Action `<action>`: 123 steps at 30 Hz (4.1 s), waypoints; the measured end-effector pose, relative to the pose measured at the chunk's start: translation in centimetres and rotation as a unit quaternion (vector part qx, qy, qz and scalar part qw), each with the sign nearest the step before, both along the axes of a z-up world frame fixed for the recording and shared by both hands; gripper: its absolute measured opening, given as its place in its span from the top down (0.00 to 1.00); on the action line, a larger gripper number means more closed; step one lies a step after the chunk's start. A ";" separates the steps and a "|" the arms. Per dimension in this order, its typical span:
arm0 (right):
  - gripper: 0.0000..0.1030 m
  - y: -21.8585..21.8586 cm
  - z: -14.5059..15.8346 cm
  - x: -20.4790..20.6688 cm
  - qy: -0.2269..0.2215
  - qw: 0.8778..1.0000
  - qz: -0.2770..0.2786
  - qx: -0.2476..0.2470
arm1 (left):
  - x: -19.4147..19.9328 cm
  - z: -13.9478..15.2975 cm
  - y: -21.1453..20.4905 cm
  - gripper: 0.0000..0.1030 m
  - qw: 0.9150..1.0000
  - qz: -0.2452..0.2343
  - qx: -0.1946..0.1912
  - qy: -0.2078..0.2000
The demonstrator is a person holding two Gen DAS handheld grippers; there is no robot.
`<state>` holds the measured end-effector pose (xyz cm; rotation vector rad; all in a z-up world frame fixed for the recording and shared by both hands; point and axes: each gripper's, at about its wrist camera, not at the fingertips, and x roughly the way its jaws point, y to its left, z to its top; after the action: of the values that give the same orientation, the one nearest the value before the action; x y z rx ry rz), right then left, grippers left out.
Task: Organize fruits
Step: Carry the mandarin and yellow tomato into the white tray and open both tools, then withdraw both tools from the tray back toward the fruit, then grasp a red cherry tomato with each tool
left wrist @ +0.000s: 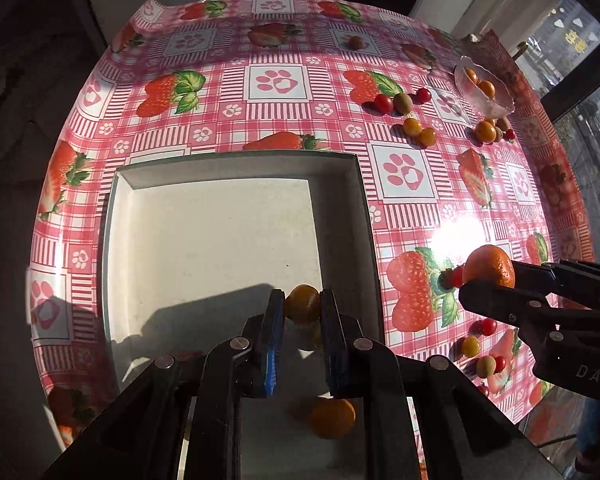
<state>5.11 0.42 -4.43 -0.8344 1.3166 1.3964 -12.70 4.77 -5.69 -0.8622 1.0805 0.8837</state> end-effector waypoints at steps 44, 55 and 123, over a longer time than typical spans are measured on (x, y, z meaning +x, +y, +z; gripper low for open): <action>0.18 6.0 -3.9 -9.3 -0.010 0.996 0.079 -0.033 | -6.4 -5.3 2.2 0.30 0.994 0.053 -0.036 0.087; 0.18 0.2 -2.9 -3.9 -0.019 0.999 0.009 -0.029 | -1.2 -3.1 -1.7 0.30 0.996 -0.014 -0.023 0.088; 0.79 -14.6 -5.4 8.3 -0.017 0.992 -0.116 -0.052 | 18.0 -4.4 -4.5 0.77 0.987 -0.152 -0.042 0.028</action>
<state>13.43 -14.21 -9.79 -0.7439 1.4204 1.1341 5.25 0.29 -10.13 -0.7197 1.2666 0.6137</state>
